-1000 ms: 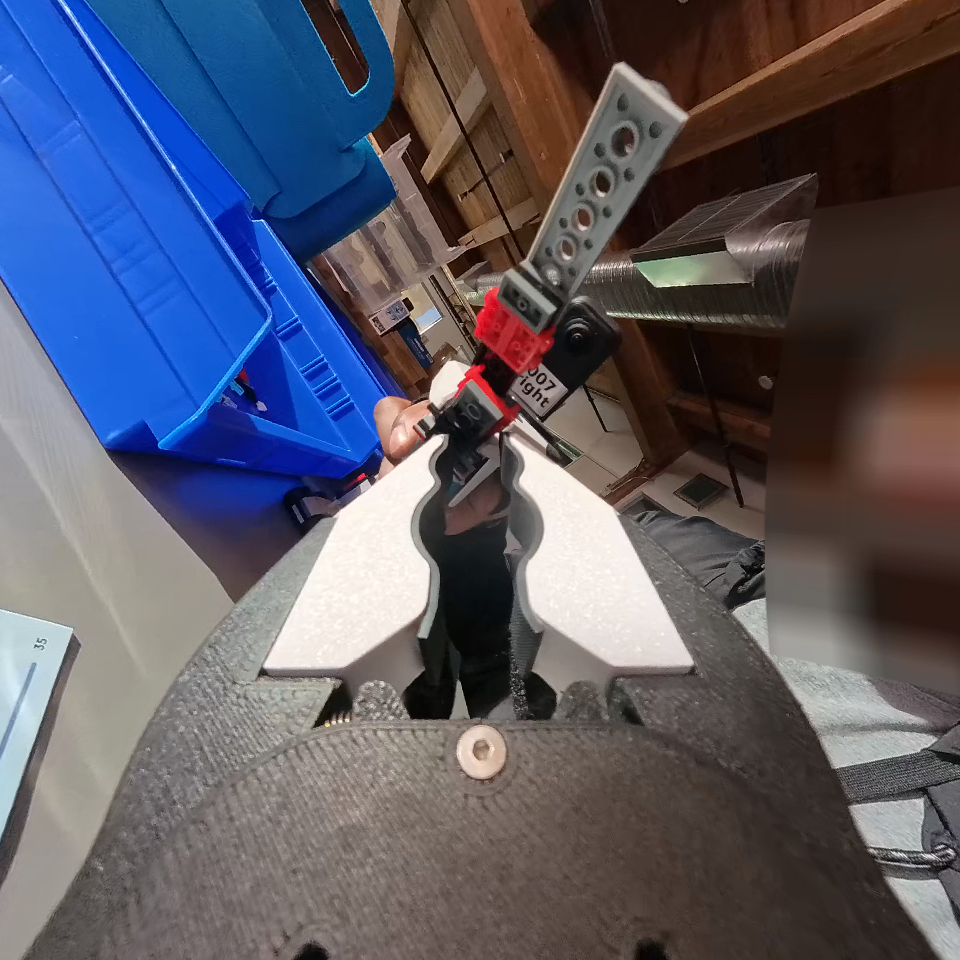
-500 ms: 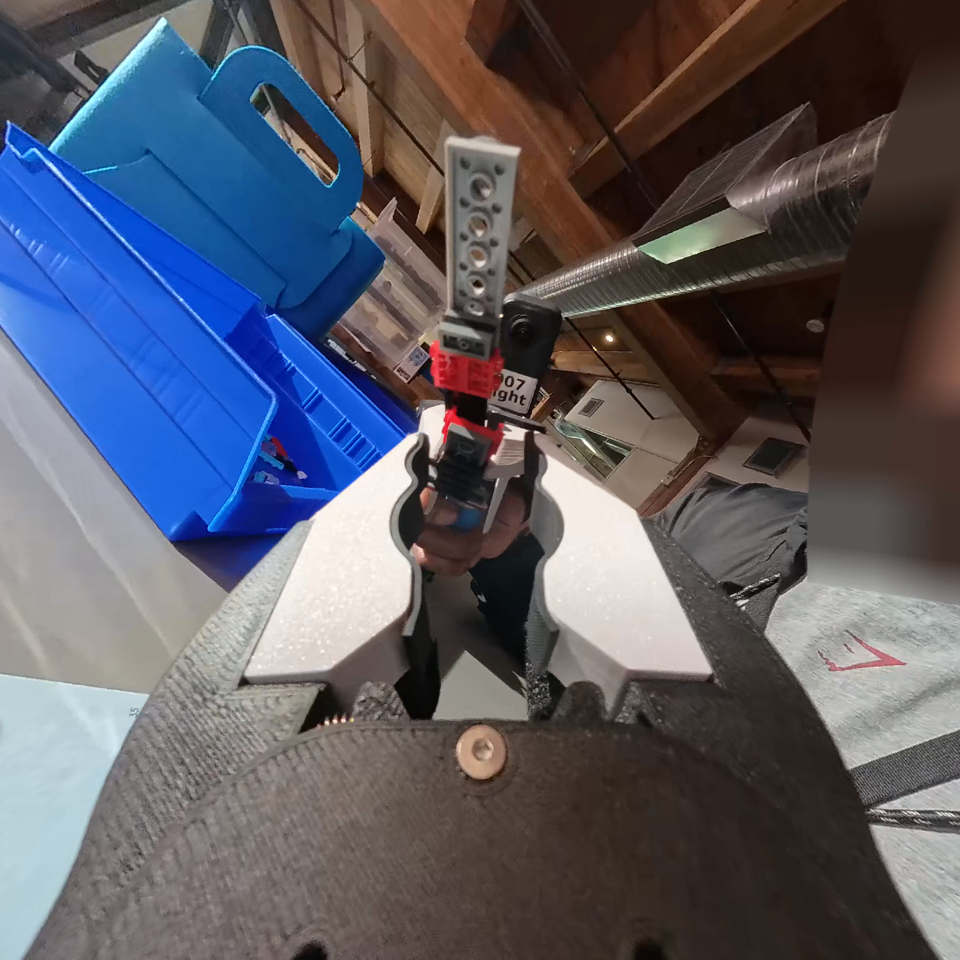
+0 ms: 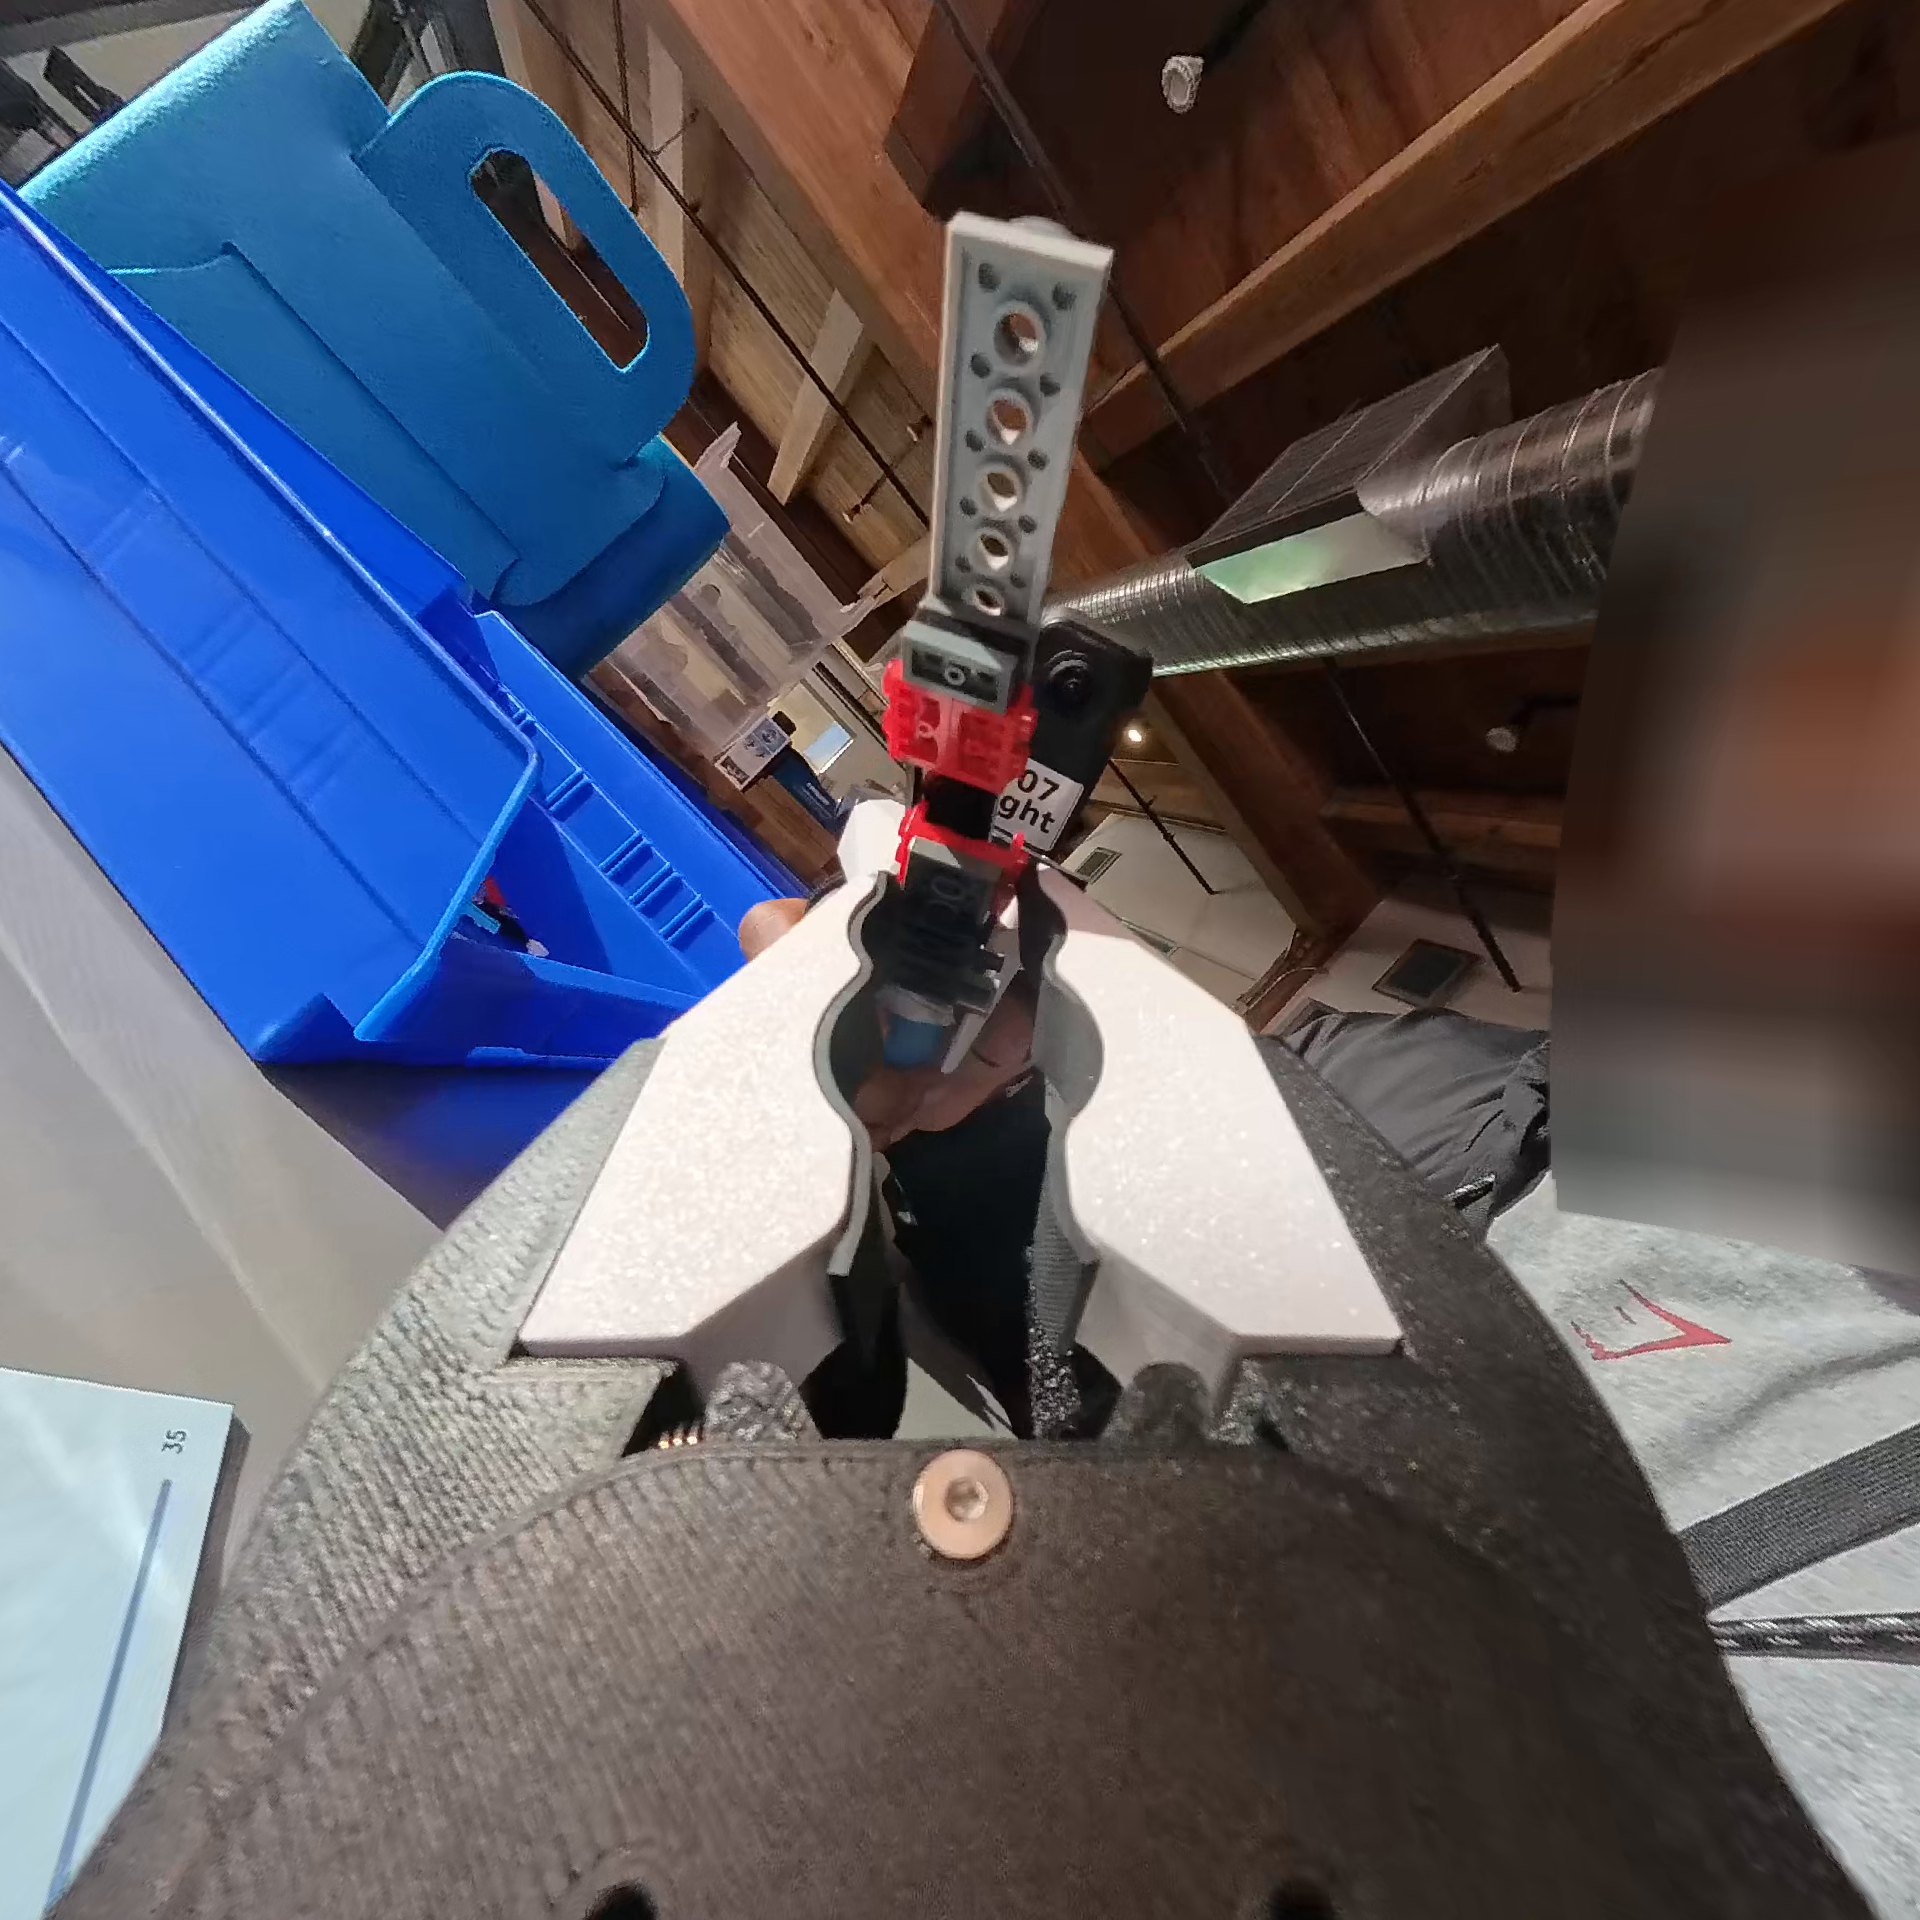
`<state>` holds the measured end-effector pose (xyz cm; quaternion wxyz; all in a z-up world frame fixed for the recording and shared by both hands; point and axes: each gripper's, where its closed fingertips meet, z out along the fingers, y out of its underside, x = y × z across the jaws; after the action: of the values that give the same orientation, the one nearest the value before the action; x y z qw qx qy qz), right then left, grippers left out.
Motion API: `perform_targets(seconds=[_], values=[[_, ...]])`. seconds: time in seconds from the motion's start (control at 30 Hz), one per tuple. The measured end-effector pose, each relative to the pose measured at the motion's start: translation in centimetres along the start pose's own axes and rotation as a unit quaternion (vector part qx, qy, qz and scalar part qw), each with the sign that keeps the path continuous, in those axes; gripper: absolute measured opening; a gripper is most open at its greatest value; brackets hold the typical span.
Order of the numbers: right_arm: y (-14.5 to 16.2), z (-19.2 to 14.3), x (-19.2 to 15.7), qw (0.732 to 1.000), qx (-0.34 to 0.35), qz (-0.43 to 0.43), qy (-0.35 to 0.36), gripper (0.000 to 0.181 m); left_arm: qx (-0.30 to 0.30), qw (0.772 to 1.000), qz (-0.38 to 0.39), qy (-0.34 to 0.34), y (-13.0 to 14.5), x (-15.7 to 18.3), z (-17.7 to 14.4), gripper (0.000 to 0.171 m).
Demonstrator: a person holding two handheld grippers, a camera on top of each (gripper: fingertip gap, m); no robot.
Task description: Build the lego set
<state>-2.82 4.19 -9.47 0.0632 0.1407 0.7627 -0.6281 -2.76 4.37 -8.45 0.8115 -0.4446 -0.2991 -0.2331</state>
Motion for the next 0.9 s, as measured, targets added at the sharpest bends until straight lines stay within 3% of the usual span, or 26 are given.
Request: perform_targets(seconds=[0.17, 0.9], values=[[-0.2, -0.1, -0.2, 1.000, 0.005, -0.011, -0.004, 0.018, 0.009, 0.999, -0.034, 0.017, 0.0, -0.1, 0.0, 0.022], [-0.1, -0.3, -1.2, 1.000, -0.016, 0.006, -0.009, 0.018, 0.007, 0.999, 0.016, 0.041, 0.5, 1.0, 0.2, 0.023]])
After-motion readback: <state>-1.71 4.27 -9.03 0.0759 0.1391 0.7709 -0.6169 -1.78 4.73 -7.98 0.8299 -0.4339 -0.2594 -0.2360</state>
